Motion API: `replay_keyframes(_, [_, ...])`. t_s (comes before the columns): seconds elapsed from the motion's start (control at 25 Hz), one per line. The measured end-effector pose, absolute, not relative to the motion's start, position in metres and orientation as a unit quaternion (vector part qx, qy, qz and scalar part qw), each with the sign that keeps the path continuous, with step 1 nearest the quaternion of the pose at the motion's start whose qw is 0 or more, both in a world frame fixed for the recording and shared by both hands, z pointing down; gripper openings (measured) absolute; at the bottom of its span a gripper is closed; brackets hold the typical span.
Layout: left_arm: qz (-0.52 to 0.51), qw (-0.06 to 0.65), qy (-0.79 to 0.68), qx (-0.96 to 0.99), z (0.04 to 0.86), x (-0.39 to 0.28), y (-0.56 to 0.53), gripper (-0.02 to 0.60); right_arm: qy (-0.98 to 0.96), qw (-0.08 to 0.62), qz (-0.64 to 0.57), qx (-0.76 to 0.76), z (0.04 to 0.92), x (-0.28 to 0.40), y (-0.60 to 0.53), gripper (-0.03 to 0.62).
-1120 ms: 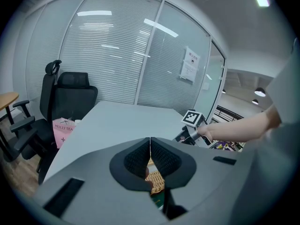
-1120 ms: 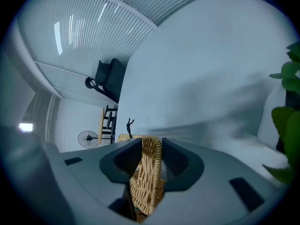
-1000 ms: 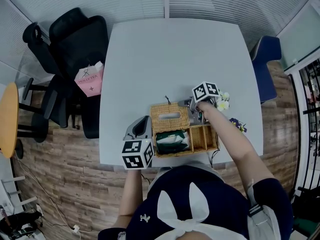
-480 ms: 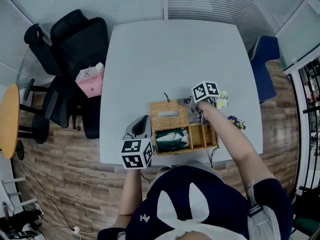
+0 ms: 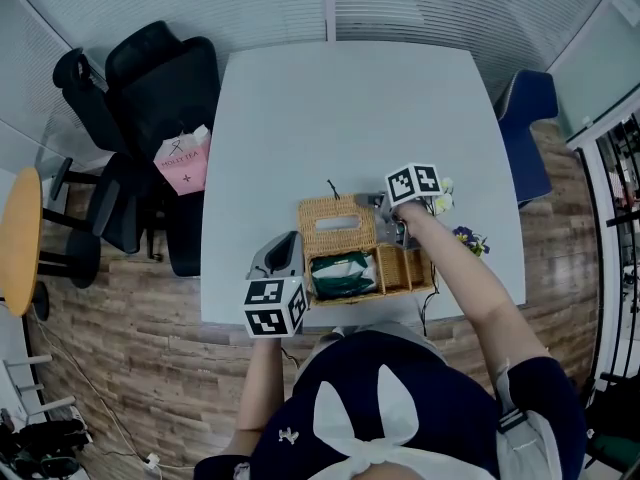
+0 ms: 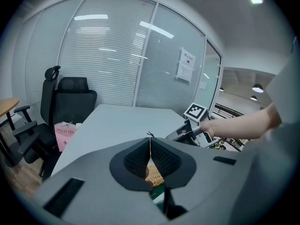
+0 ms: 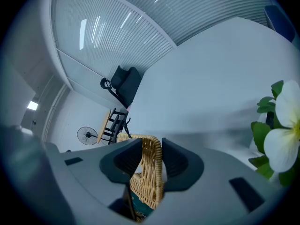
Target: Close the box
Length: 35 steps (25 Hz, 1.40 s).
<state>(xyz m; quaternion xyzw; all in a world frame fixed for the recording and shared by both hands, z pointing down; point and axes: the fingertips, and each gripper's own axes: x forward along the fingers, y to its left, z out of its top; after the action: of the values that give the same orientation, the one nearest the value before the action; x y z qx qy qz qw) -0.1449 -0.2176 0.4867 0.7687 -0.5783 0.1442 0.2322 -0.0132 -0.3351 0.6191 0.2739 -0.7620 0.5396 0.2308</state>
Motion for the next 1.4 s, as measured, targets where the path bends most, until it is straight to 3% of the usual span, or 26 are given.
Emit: replay_keyframes(1.4, [0.145, 0.218, -0.577, 0.774, 0.478, -0.138, -0.175, 0.023, -0.843, 0.189, 0.433, 0.257, 0.566, -0.01, -0.31, 0.132])
